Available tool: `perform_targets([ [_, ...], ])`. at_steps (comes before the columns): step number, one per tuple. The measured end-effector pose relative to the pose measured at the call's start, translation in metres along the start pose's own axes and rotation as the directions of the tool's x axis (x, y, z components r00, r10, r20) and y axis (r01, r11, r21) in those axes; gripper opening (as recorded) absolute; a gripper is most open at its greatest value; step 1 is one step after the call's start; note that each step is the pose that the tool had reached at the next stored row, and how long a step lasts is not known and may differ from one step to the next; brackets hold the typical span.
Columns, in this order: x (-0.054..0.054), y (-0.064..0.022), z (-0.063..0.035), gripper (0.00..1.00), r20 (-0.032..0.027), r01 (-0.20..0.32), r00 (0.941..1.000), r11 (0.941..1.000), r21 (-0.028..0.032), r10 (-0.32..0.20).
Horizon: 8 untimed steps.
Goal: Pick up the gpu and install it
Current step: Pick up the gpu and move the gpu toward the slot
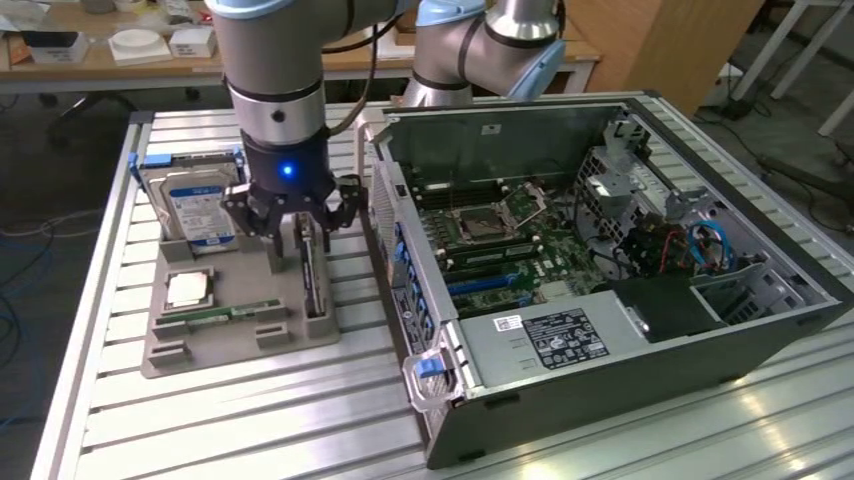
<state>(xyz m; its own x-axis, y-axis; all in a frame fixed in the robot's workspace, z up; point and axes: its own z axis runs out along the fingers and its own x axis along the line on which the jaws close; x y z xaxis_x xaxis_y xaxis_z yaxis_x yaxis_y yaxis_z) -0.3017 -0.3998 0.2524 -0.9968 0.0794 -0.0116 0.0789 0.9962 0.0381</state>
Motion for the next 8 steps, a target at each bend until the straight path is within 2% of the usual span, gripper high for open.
perform_targets([
  [3,0.0000,-0.0002,0.0046,0.59,0.0008,-0.020,0.9998,0.9998,0.0001,0.020],
  [8,0.0002,-0.0004,0.0101,0.59,0.0009,-0.026,0.9997,0.9997,0.0003,0.026],
])
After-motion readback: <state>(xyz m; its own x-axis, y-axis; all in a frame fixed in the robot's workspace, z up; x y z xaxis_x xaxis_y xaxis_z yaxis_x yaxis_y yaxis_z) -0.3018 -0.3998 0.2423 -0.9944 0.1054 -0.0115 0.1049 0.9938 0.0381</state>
